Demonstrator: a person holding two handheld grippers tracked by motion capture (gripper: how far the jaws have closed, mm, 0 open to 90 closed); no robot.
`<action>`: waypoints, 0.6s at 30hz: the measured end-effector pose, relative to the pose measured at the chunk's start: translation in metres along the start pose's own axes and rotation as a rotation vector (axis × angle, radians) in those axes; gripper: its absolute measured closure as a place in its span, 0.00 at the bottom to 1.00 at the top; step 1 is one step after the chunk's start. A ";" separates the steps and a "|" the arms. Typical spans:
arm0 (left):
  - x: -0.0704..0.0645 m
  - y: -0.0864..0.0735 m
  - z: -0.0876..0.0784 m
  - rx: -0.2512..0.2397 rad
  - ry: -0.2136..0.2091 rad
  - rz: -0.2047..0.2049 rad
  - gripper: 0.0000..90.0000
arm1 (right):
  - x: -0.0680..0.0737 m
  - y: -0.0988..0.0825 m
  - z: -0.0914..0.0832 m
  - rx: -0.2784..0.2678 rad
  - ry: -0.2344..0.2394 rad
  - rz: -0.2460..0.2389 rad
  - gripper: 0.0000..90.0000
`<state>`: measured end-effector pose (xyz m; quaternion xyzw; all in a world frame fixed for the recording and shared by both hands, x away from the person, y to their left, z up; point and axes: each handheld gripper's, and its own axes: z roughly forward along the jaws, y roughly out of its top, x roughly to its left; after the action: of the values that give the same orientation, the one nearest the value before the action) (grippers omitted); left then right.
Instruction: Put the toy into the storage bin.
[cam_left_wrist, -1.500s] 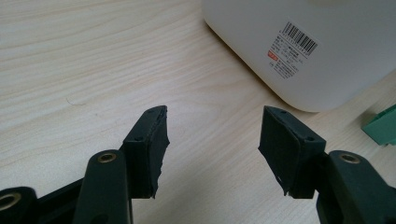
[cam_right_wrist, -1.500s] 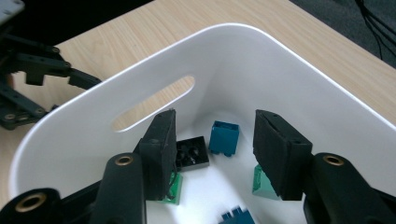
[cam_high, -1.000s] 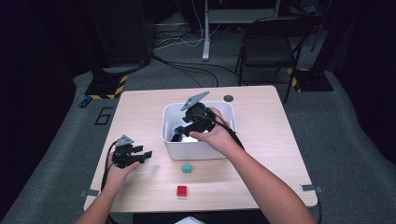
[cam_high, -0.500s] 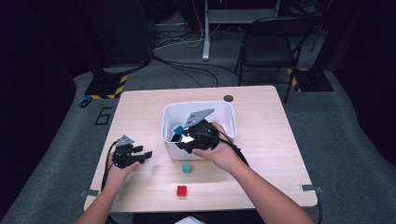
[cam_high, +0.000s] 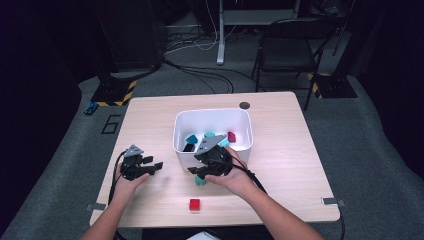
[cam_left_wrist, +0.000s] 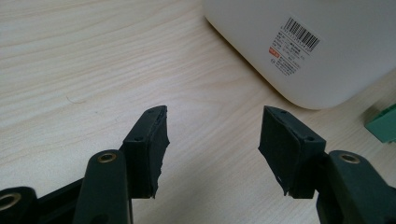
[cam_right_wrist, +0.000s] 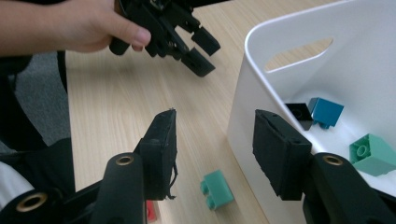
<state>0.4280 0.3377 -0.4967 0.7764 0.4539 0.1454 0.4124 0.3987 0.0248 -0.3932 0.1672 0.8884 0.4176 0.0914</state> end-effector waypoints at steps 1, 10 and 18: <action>0.000 0.000 0.000 0.000 0.000 0.000 0.46 | 0.001 -0.003 0.002 0.004 0.000 -0.001 0.55; 0.000 0.000 0.000 0.011 0.001 0.004 0.46 | 0.005 -0.029 0.026 0.036 -0.002 0.013 0.56; 0.000 0.000 0.000 0.011 -0.001 0.004 0.46 | 0.002 -0.049 0.047 0.071 -0.026 0.043 0.58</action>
<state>0.4282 0.3378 -0.4970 0.7797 0.4530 0.1430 0.4080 0.4001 0.0297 -0.4612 0.1950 0.8975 0.3857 0.0879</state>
